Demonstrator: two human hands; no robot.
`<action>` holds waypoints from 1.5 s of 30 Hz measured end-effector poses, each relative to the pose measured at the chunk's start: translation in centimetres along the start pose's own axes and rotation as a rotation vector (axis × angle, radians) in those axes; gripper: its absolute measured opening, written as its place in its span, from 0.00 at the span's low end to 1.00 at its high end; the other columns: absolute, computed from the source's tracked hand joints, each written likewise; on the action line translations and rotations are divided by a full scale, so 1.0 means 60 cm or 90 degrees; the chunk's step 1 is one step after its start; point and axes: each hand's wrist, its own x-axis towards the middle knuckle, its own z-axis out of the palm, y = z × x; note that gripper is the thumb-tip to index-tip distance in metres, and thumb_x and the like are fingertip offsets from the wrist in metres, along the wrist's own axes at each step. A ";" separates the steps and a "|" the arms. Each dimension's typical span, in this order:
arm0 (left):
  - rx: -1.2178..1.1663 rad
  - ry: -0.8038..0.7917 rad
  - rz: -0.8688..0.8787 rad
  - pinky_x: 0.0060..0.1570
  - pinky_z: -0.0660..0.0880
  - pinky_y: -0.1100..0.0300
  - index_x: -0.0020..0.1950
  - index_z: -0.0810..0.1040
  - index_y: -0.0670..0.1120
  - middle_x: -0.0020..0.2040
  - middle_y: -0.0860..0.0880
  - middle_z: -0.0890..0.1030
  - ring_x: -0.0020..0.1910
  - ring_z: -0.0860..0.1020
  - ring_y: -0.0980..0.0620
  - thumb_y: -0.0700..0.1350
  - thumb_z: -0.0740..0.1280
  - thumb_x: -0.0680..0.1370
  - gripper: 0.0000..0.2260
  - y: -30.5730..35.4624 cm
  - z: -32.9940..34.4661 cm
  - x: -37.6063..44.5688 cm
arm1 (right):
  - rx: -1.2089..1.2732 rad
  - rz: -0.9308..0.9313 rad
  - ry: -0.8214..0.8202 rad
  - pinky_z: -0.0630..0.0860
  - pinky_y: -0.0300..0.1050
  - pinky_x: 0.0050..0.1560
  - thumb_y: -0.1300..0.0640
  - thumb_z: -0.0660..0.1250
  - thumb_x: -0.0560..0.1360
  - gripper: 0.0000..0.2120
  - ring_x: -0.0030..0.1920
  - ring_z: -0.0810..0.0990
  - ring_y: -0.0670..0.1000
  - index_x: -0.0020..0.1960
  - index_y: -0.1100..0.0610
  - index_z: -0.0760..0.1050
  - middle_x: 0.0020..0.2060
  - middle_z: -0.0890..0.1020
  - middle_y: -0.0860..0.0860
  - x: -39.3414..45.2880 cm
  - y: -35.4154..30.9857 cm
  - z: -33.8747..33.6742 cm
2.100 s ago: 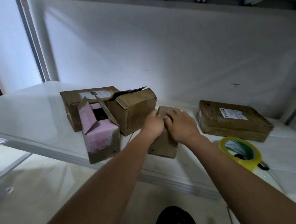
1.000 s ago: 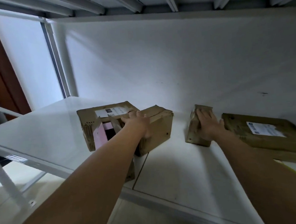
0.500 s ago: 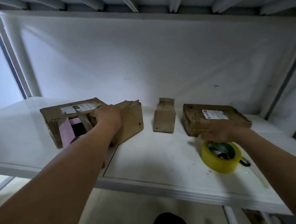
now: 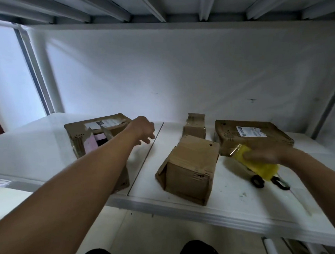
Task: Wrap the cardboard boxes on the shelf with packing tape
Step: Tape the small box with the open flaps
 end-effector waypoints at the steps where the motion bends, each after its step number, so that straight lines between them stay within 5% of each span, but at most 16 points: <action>1: -0.008 0.003 0.009 0.45 0.74 0.55 0.58 0.75 0.37 0.52 0.44 0.83 0.46 0.82 0.46 0.44 0.58 0.82 0.13 0.012 0.005 -0.003 | 0.085 0.005 0.030 0.67 0.45 0.61 0.49 0.64 0.77 0.21 0.66 0.69 0.55 0.68 0.54 0.71 0.68 0.70 0.56 0.000 0.000 -0.011; 4: -0.003 -0.016 0.095 0.38 0.70 0.61 0.59 0.76 0.39 0.51 0.47 0.83 0.43 0.80 0.50 0.50 0.58 0.81 0.16 0.051 0.035 -0.020 | 0.305 -0.001 0.040 0.71 0.45 0.42 0.53 0.63 0.78 0.09 0.44 0.76 0.53 0.47 0.57 0.78 0.46 0.78 0.55 -0.012 -0.011 -0.033; 7: -0.058 -0.083 0.160 0.40 0.72 0.61 0.55 0.79 0.41 0.54 0.45 0.82 0.47 0.79 0.50 0.54 0.58 0.81 0.18 0.079 0.083 -0.032 | 0.411 -0.064 0.048 0.72 0.46 0.42 0.53 0.64 0.77 0.05 0.42 0.76 0.50 0.45 0.52 0.75 0.42 0.77 0.51 -0.031 -0.029 -0.048; 13: -0.246 -0.207 0.125 0.44 0.75 0.60 0.50 0.77 0.49 0.45 0.53 0.81 0.44 0.78 0.56 0.63 0.58 0.78 0.19 0.127 0.151 -0.039 | 0.315 -0.160 -0.023 0.69 0.46 0.42 0.42 0.62 0.62 0.23 0.38 0.74 0.51 0.43 0.62 0.72 0.37 0.76 0.54 -0.055 -0.061 -0.067; 17: -0.207 -0.148 0.207 0.42 0.74 0.62 0.57 0.80 0.45 0.49 0.50 0.83 0.44 0.79 0.55 0.62 0.66 0.74 0.22 0.134 0.171 -0.036 | 0.257 -0.187 -0.041 0.71 0.49 0.46 0.45 0.61 0.65 0.28 0.43 0.77 0.54 0.53 0.67 0.74 0.44 0.80 0.61 -0.050 -0.061 -0.076; 21: -0.192 -0.095 0.263 0.52 0.76 0.56 0.42 0.80 0.47 0.41 0.49 0.82 0.44 0.80 0.51 0.51 0.70 0.75 0.09 0.135 0.178 -0.039 | 0.228 -0.187 -0.042 0.70 0.46 0.42 0.46 0.60 0.64 0.25 0.40 0.76 0.52 0.49 0.66 0.75 0.40 0.78 0.56 -0.045 -0.056 -0.076; 26: -0.048 -0.019 0.334 0.41 0.73 0.59 0.31 0.71 0.43 0.34 0.44 0.77 0.35 0.76 0.51 0.46 0.64 0.79 0.16 0.150 0.180 -0.056 | 0.227 -0.182 -0.014 0.72 0.46 0.41 0.43 0.60 0.65 0.26 0.40 0.77 0.53 0.48 0.65 0.76 0.39 0.79 0.58 -0.036 -0.048 -0.077; 30: 0.032 0.037 0.338 0.45 0.76 0.52 0.26 0.63 0.46 0.26 0.48 0.69 0.36 0.76 0.47 0.44 0.61 0.80 0.22 0.170 0.181 -0.062 | 0.163 -0.136 0.005 0.76 0.44 0.40 0.35 0.62 0.73 0.20 0.40 0.80 0.52 0.44 0.52 0.76 0.39 0.81 0.50 -0.011 -0.043 -0.085; 34: 0.022 0.052 0.330 0.52 0.75 0.53 0.32 0.68 0.45 0.43 0.40 0.81 0.48 0.79 0.43 0.45 0.61 0.81 0.17 0.188 0.169 -0.060 | 0.090 -0.063 -0.085 0.78 0.44 0.45 0.32 0.58 0.72 0.25 0.42 0.82 0.52 0.45 0.53 0.79 0.41 0.83 0.51 0.000 -0.034 -0.088; 38: 0.035 0.084 0.263 0.48 0.71 0.57 0.47 0.78 0.37 0.50 0.38 0.80 0.52 0.78 0.40 0.47 0.61 0.81 0.14 0.174 0.155 -0.039 | 0.274 -0.128 -0.122 0.77 0.42 0.44 0.26 0.59 0.62 0.38 0.41 0.84 0.51 0.49 0.58 0.82 0.39 0.85 0.52 0.005 -0.021 -0.069; 41: 0.063 0.097 0.208 0.56 0.73 0.55 0.51 0.77 0.34 0.57 0.38 0.80 0.55 0.77 0.41 0.47 0.61 0.81 0.15 0.151 0.141 -0.015 | 0.441 -0.109 -0.158 0.77 0.44 0.49 0.29 0.62 0.64 0.34 0.44 0.84 0.49 0.49 0.58 0.81 0.40 0.85 0.52 0.014 0.003 -0.053; 45: 0.147 0.094 0.205 0.47 0.71 0.57 0.45 0.78 0.37 0.51 0.41 0.81 0.47 0.77 0.45 0.46 0.60 0.82 0.14 0.131 0.157 -0.006 | 0.298 -0.084 -0.134 0.76 0.45 0.45 0.31 0.62 0.65 0.26 0.36 0.83 0.50 0.35 0.54 0.82 0.35 0.84 0.55 0.031 0.001 -0.055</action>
